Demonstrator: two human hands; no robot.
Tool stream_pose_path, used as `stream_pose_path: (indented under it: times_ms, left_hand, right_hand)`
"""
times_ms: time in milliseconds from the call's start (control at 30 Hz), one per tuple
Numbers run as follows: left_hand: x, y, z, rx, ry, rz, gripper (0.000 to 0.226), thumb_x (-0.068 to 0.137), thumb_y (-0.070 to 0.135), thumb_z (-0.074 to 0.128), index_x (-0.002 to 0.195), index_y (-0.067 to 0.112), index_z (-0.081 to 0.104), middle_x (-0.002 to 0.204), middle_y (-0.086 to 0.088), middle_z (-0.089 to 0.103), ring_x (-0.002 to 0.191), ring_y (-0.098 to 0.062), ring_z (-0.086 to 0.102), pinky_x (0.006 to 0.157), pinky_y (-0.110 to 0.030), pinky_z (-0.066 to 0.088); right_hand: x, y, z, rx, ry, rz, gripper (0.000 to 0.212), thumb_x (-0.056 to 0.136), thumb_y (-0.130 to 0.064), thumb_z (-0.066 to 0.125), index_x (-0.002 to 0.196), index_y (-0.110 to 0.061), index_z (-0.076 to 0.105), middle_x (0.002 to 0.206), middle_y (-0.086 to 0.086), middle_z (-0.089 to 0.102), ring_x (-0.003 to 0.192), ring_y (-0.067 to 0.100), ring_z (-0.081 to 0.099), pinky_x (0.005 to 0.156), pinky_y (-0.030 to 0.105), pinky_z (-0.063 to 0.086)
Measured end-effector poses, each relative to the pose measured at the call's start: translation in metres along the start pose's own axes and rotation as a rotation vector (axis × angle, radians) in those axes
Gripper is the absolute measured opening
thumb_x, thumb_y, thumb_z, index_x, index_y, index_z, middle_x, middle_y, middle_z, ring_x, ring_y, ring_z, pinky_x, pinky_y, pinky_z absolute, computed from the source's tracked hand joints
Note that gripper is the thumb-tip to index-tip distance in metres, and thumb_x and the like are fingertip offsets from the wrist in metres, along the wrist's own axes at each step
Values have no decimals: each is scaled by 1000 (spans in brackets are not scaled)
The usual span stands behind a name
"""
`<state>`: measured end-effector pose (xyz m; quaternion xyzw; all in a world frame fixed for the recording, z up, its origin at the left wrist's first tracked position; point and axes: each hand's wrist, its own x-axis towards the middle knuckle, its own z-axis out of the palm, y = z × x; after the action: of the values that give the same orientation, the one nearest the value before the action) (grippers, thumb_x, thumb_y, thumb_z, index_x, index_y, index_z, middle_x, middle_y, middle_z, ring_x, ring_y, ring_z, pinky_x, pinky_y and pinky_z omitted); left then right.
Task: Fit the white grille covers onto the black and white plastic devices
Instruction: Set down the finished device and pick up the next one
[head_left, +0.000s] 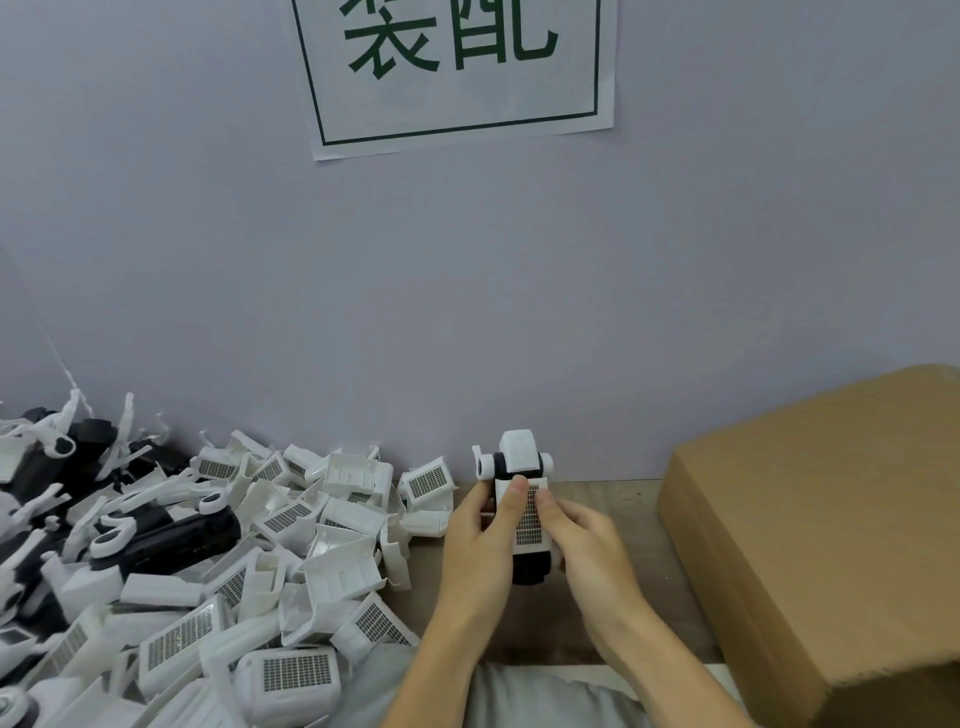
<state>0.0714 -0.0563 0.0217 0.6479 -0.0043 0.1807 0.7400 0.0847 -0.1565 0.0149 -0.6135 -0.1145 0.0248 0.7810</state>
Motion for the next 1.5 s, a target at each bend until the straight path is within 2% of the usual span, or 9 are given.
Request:
stream_pose_path:
  times_ms: [167, 333, 567, 700, 833, 967, 1167, 1300, 1500]
  left_hand:
    - [1, -2, 1, 112, 26, 49, 23, 98, 27, 60, 91, 9, 73, 91, -16, 74, 91, -34, 70, 84, -48, 56]
    - [-1, 0, 3, 11, -68, -53, 24, 102, 20, 53, 100, 11, 75, 88, -6, 77, 82, -15, 73, 67, -21, 54]
    - [1, 0, 0, 281, 21, 92, 22, 99, 11, 58, 92, 23, 75, 92, -2, 76, 89, -15, 71, 82, -31, 56]
    - [0, 2, 0, 116, -79, -27, 15, 98, 19, 61, 100, 17, 76, 92, -6, 77, 89, -17, 73, 73, -22, 56]
    - [2, -3, -2, 155, -32, -93, 14, 98, 16, 62, 98, 21, 75, 90, -1, 78, 88, -13, 73, 76, -22, 56]
    - [4, -2, -5, 134, 67, -114, 16, 96, 14, 64, 93, 24, 75, 87, 3, 78, 88, -15, 74, 83, -31, 58]
    - [7, -5, -6, -74, 190, -157, 19, 89, 27, 73, 98, 11, 77, 84, -6, 78, 74, -24, 72, 72, -35, 58]
    - [8, 6, -5, -243, 171, -253, 32, 97, 37, 60, 94, 10, 76, 88, -9, 78, 78, -20, 76, 61, -31, 58]
    - [15, 27, -21, 207, 370, 102, 10, 95, 25, 64, 87, 19, 67, 84, 3, 68, 85, -18, 64, 76, -38, 51]
  right_hand:
    - [1, 2, -1, -127, 140, -12, 25, 101, -30, 54, 101, -15, 73, 89, -1, 78, 84, 10, 74, 64, 18, 55]
    - [2, 3, 1, -69, 192, -9, 23, 99, -32, 59, 99, -15, 74, 90, 2, 78, 87, 14, 74, 73, 28, 58]
    - [4, 4, 1, -190, 213, -23, 16, 99, -29, 58, 99, -20, 71, 90, -4, 76, 85, 9, 72, 63, 14, 53]
    - [3, 4, 1, -70, 220, 6, 22, 99, -31, 59, 98, -18, 76, 89, 0, 78, 85, 14, 75, 72, 29, 58]
    - [3, 4, -1, -41, 147, 4, 20, 101, -21, 57, 104, -19, 76, 93, 0, 79, 88, 13, 75, 68, 23, 56]
    - [2, 3, 4, -254, 143, -114, 24, 99, -12, 59, 96, -33, 71, 85, -17, 76, 86, -4, 70, 68, 9, 51]
    - [-3, 2, 4, -647, 239, -341, 2, 96, -36, 59, 96, -37, 60, 98, -15, 63, 90, 1, 60, 78, 21, 52]
    - [-7, -1, 7, -1049, 145, -280, 39, 90, -59, 52, 119, -33, 49, 109, -14, 52, 103, 10, 52, 89, 32, 48]
    - [-1, -21, -21, -359, 248, -89, 17, 98, -18, 54, 90, -14, 68, 72, 1, 62, 49, 7, 59, 44, 23, 47]
